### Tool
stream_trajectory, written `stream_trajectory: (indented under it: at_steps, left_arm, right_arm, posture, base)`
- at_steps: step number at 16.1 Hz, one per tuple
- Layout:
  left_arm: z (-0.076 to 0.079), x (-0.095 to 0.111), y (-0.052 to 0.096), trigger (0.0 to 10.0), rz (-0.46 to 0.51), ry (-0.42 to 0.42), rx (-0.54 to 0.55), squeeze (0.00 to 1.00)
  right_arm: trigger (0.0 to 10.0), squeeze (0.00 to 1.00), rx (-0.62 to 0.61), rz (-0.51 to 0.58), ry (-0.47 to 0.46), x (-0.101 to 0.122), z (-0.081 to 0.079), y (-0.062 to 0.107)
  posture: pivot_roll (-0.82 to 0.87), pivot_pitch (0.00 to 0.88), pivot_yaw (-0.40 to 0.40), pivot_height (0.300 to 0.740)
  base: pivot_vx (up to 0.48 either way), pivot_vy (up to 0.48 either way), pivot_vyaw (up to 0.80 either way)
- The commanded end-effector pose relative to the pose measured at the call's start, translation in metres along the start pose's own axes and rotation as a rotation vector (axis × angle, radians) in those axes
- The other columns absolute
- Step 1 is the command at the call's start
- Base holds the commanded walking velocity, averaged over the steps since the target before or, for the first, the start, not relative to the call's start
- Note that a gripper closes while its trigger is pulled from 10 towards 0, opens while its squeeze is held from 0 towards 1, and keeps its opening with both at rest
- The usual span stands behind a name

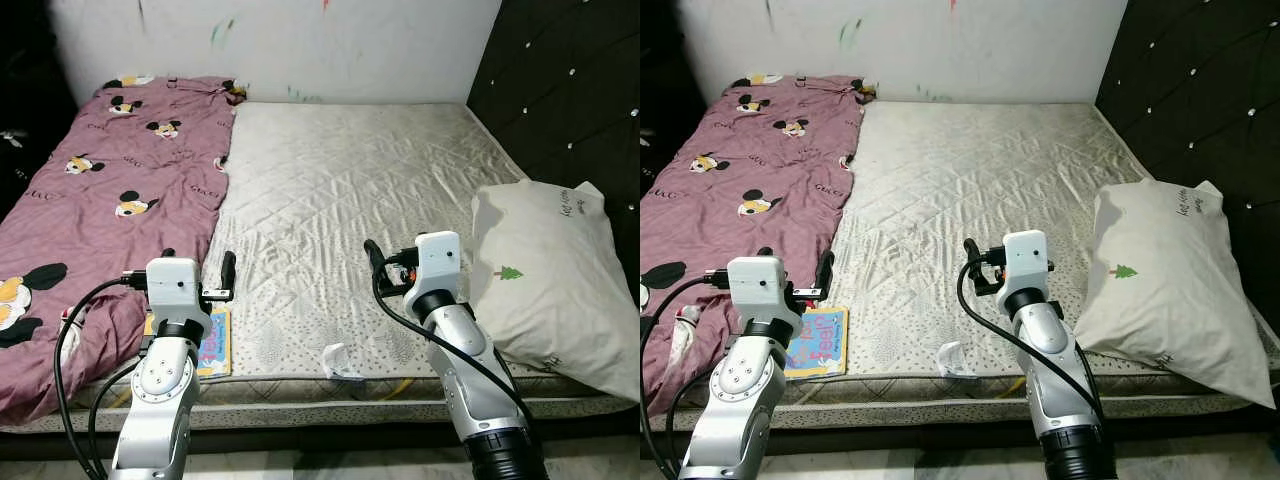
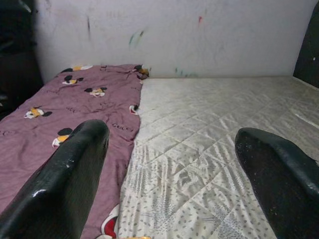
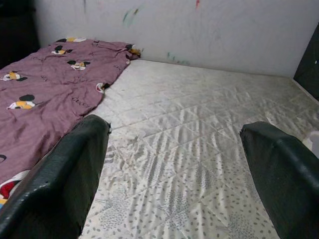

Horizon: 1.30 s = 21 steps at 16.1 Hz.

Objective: Clean up the room

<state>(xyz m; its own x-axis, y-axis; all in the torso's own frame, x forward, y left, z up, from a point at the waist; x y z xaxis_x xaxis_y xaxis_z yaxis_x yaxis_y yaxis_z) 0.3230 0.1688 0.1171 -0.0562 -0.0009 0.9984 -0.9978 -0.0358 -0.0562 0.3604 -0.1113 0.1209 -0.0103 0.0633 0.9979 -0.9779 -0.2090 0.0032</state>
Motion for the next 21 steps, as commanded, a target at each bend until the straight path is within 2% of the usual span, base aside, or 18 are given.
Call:
stream_trajectory:
  at_steps: [1, 9, 21]
  left_arm:
    - [-0.0017, -0.0022, -0.0003, 10.0, -0.007, -0.004, 0.005, 0.00]
    - [-0.0013, -0.0010, -0.0016, 10.0, -0.005, -0.001, 0.007, 0.00]
    - [0.0040, 0.0015, -0.0024, 10.0, 0.009, 0.023, -0.031, 0.00]
  right_arm:
    - [10.0, 0.00, 0.010, 0.011, 0.006, 0.0041, -0.0002, 0.0004]
    - [10.0, 0.00, 0.029, 0.012, -0.010, 0.0040, -0.0047, 0.0000]
    - [10.0, 0.00, 0.033, -0.007, -0.018, -0.0008, -0.0054, -0.0027]
  posture:
    - [-0.06, 0.000, -0.024, 0.695]
    - [-0.06, 0.000, -0.023, 0.615]
    - [-0.06, 0.000, -0.021, 0.615]
  base:
    - [0.000, 0.000, 0.00]
    - [0.000, 0.000, 0.00]
    - [0.000, 0.000, 0.00]
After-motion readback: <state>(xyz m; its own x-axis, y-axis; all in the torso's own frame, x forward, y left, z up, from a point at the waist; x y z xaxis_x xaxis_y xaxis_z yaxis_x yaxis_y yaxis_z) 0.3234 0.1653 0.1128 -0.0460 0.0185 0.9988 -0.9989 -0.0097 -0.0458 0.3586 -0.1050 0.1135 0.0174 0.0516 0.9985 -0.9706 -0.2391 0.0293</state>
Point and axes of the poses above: a point about 5 cm out from each wrist's last joint towards the gripper, its own y axis pointing back from the gripper into the wrist, its own x axis along the axis of the wrist's last joint, z = x × y, the point moved 5 cm from there along -y, pointing out of the wrist towards the gripper, and after that the axes turned 2 degrees about y, right-handed, at the moved point
